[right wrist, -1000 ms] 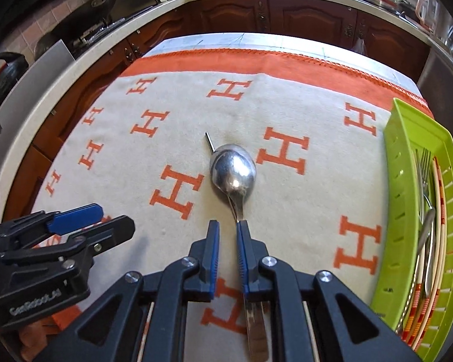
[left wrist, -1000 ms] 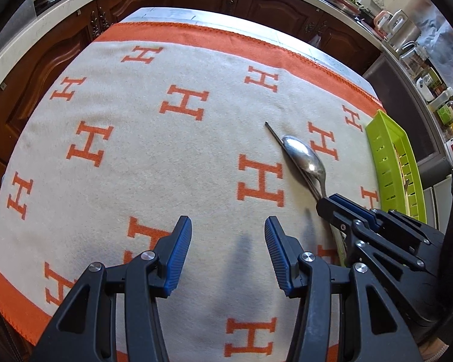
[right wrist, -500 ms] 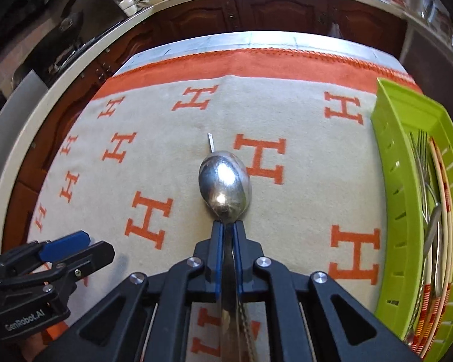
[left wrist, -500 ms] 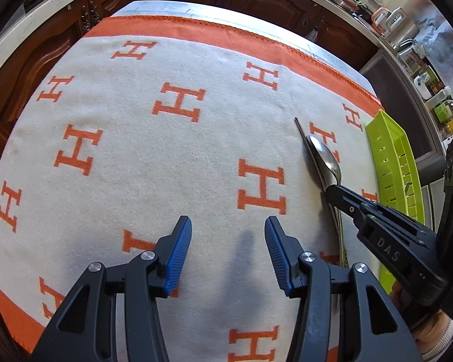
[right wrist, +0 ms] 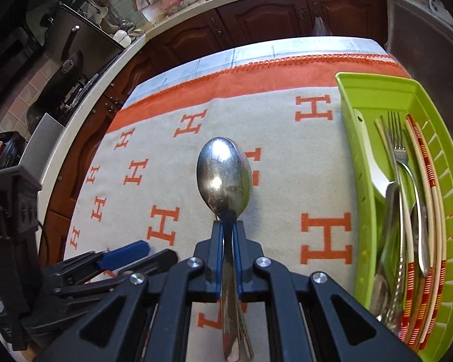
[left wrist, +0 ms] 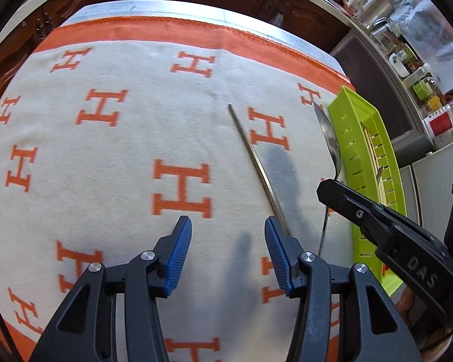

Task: Organize utensils
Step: 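Grasp the steel spoon with the right tool while the left tool grasps the steel chopstick, then carry the spoon and chopstick into the green tray while both tools open to release them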

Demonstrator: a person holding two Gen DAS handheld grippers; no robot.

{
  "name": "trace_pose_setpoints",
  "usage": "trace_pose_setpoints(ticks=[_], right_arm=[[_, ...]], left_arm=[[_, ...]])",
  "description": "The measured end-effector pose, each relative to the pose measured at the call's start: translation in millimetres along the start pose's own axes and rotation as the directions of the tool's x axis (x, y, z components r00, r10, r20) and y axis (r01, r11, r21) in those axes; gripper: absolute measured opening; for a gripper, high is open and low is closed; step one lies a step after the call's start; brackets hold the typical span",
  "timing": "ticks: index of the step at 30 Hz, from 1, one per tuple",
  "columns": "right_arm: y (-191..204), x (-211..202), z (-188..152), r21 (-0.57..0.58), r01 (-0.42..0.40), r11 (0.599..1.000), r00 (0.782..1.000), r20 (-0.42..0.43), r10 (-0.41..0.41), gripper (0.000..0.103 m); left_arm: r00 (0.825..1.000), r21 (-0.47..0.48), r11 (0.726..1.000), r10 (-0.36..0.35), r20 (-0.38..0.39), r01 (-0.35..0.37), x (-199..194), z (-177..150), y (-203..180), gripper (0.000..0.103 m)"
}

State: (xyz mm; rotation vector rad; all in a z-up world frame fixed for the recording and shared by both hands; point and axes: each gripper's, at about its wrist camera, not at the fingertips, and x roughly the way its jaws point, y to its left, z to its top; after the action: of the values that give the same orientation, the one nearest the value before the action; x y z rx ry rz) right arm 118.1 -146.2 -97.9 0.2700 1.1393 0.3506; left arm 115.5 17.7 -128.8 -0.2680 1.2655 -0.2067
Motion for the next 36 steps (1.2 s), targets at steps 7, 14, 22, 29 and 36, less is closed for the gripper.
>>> trace_pose_setpoints(ticks=[7, 14, 22, 29, 36], right_arm=[[-10, -19, -6, 0.017, -0.005, 1.000, 0.999, 0.038, 0.005, 0.006], [-25, -37, -16, 0.039, 0.001, 0.999, 0.998, 0.063, -0.004, 0.006], [-38, -54, -24, 0.072, -0.016, 0.997, 0.996, 0.088, 0.009, 0.006], [-44, -66, -26, 0.082, -0.040, 0.996, 0.993, 0.112, 0.031, 0.006], [-46, -78, -29, 0.081, -0.056, 0.995, 0.990, 0.133, 0.044, 0.006]], left_arm=[[0.999, -0.042, 0.999, -0.010, -0.044, 0.009, 22, 10, -19, 0.048], [0.992, 0.005, 0.994, 0.109, -0.060, -0.108, 34, 12, -52, 0.029], [0.995, 0.008, 0.997, 0.082, -0.052, -0.082, 36, 7, -63, 0.003], [0.999, -0.001, 0.999, 0.041, -0.008, -0.041, 6, 1, -48, 0.002], [1.000, 0.016, 1.000, 0.018, 0.025, -0.019, -20, 1, -55, 0.002]])
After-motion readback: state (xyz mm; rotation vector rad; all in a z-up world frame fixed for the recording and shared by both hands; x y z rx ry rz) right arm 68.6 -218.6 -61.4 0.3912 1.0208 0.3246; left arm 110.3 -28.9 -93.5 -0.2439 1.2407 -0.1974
